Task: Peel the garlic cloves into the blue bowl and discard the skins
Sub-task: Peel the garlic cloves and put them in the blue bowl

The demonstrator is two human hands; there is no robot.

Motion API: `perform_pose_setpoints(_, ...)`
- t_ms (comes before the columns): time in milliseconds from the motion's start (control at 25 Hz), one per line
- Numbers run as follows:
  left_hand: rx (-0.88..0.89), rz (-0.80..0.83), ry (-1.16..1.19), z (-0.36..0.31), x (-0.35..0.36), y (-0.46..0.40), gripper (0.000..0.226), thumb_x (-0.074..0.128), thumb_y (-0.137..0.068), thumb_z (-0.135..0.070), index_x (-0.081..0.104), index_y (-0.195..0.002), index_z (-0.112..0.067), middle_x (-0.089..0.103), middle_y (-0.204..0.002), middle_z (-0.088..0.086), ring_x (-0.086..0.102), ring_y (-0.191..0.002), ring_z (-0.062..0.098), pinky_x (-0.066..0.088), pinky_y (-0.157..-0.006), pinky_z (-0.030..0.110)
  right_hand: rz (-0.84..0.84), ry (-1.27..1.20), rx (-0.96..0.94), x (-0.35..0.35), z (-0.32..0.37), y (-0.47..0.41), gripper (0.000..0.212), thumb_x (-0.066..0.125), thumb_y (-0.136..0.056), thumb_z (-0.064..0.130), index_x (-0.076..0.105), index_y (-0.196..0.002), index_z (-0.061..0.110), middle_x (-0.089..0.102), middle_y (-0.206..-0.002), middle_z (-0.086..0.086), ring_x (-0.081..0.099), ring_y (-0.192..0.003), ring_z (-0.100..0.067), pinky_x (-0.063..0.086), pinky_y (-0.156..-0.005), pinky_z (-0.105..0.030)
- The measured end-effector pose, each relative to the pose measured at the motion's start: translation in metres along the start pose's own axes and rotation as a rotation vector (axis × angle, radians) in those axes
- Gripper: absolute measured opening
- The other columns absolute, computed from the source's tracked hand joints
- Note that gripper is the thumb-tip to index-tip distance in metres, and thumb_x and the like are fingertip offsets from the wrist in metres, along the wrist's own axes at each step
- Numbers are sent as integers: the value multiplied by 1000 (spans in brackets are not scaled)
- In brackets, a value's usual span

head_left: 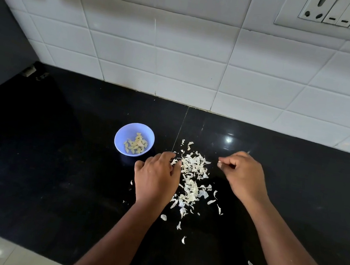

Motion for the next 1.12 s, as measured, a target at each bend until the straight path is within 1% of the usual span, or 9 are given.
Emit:
perform_pose_setpoints(120, -51, 63, 110, -6, 10, 0, 32, 53, -103, -46, 65, -130, -31, 70, -101, -13, 64, -104, 12, 43, -98, 39, 166, 138, 30, 26, -10, 3, 9, 77, -92, 23, 82, -99, 22, 68, -95, 8, 69, -93, -19, 53, -80, -32)
perform_pose_setpoints(200, -173, 169, 339, -7, 23, 2, 29, 58, -102, -47, 67, -125, -32, 71, -101, -12, 66, -98, 10, 52, -87, 37, 194, 137, 52, 29, -11, 0, 12, 76, -94, 26, 82, -103, 23, 69, -97, 9, 69, -94, -17, 53, -81, -31)
perform_pose_setpoints(280, -323, 284, 674, -12, 38, 7, 22, 63, -101, -45, 73, -112, -28, 73, -93, -9, 66, -83, 8, 51, -69, 28, 173, -123, 108, 26, -3, 3, 14, 76, -94, 26, 83, -106, 26, 73, -93, 10, 70, -86, -7, 50, -78, -21)
perform_pose_setpoints(360, -407, 380, 913, -20, 45, 11, 19, 68, -101, -38, 76, -103, -22, 74, -83, -8, 61, -70, 6, 45, -57, 24, 187, -539, 223, 24, 13, 19, 15, 74, -96, 24, 83, -108, 29, 79, -89, 4, 71, -81, -7, 53, -79, -21)
perform_pose_setpoints(480, -410, 390, 1083, -27, 42, 12, 16, 73, -98, -28, 77, -103, -13, 72, -79, 0, 57, -66, 6, 42, -52, 22, 164, -789, 288, 23, 35, 42, 17, 71, -98, 14, 82, -107, 23, 81, -89, -3, 71, -78, -11, 57, -74, -24)
perform_pose_setpoints(640, -432, 342, 1160, -23, 36, 15, 12, 74, -97, -22, 79, -99, -11, 68, -79, 3, 57, -65, 6, 43, -52, 21, 82, -1002, 435, 27, 46, 51, 15, 71, -96, 8, 82, -102, 17, 75, -83, -12, 67, -75, -16, 56, -70, -27)
perform_pose_setpoints(840, -390, 256, 1231, -19, 26, 19, 13, 72, -98, -16, 80, -100, -5, 73, -80, 4, 59, -63, 3, 46, -55, 14, 73, -1164, 478, 40, 61, 57, 18, 69, -96, 4, 80, -108, 10, 75, -84, -9, 67, -70, -12, 56, -64, -24)
perform_pose_setpoints(1000, -354, 225, 1206, -7, 24, 21, 10, 72, -98, -14, 80, -98, -8, 80, -92, 9, 72, -80, 12, 59, -78, 28, 209, -1407, 718, 58, 68, 63, 17, 64, -97, 2, 78, -106, 6, 71, -76, -4, 67, -62, -10, 59, -60, -22)
perform_pose_setpoints(1120, -251, 180, 953, 6, 18, 19, 7, 73, -99, -24, 78, -94, -24, 80, -91, -6, 75, -88, 9, 61, -86, 35, 287, -1521, 853, 71, 71, 70, 18, 61, -99, 3, 75, -110, 4, 70, -75, -3, 67, -59, -9, 60, -58, -21)
Point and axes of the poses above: each hand's wrist, its own y-axis away from the middle knuckle, its own x-axis out of the palm, z = x × y, the point moved 5 cm from there along -y, towards the middle knuckle
